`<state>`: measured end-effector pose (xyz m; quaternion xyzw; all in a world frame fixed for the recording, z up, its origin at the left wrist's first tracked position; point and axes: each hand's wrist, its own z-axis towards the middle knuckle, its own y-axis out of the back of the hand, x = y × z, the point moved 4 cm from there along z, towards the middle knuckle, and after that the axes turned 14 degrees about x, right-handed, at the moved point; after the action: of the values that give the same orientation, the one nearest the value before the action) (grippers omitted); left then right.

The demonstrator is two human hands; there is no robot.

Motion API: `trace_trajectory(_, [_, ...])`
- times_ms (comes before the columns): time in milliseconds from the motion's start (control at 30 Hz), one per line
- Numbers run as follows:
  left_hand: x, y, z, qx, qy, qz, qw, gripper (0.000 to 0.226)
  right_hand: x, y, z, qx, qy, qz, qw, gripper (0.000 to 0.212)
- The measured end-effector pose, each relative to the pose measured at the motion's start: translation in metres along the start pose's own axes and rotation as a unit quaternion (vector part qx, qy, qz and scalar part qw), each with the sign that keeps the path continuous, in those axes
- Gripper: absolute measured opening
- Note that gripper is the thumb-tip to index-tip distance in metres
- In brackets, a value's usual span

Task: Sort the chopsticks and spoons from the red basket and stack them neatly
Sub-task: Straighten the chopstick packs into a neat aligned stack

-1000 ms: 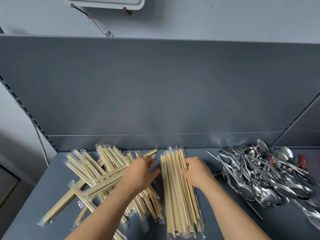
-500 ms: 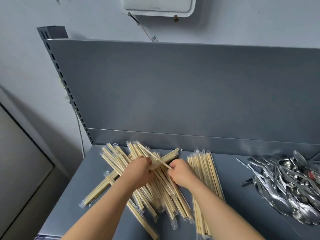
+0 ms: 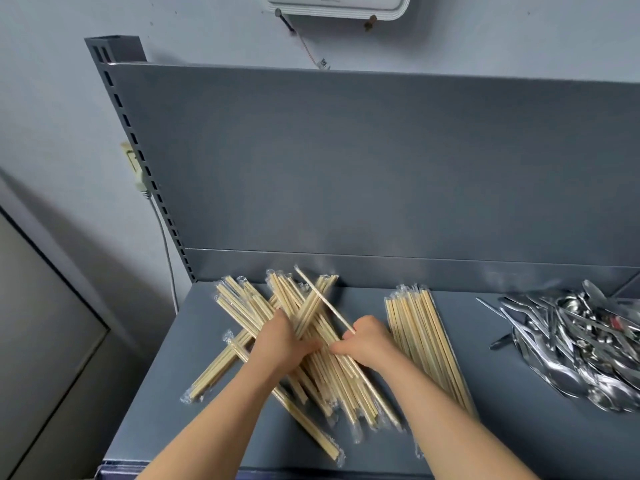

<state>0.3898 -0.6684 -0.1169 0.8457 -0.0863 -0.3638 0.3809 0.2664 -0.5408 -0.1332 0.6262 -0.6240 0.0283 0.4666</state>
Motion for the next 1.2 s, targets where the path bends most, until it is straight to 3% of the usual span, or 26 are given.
trace_trajectory(367, [0.023, 0.013, -0.002, 0.013, -0.006, -0.006, 1.0, 0.052, 0.014, -0.016, -0.014, 0.024, -0.045, -0.057, 0.997, 0.031])
trace_trajectory(567, [0.024, 0.02, -0.013, 0.009, -0.039, -0.048, 0.998, 0.03, 0.008, 0.0, -0.031, 0.074, 0.013, 0.032, 0.997, 0.027])
trace_trajectory(633, [0.018, 0.022, -0.017, 0.015, -0.064, -0.081, 0.995, 0.035, 0.005, 0.003, -0.038, 0.091, 0.033, 0.121, 0.988, 0.024])
trace_trajectory(700, [0.009, 0.021, -0.021, 0.047, -0.09, -0.164, 0.981, 0.037, 0.004, 0.005, -0.044, 0.104, 0.065, 0.205, 0.971, 0.02])
trace_trajectory(900, [-0.031, 0.008, -0.018, 0.104, -0.152, -0.329, 0.926, 0.033, 0.007, 0.011, -0.051, 0.096, 0.152, 0.269, 0.946, 0.03])
trace_trajectory(1067, [-0.069, 0.002, -0.014, 0.158, -0.192, -0.41, 0.877, 0.051, 0.012, 0.018, -0.056, 0.059, 0.183, 0.139, 0.972, 0.026])
trace_trajectory(1200, [-0.093, 0.007, -0.012, 0.189, -0.242, -0.429, 0.849, 0.043, 0.013, 0.031, -0.059, 0.056, 0.171, 0.044, 0.983, 0.029])
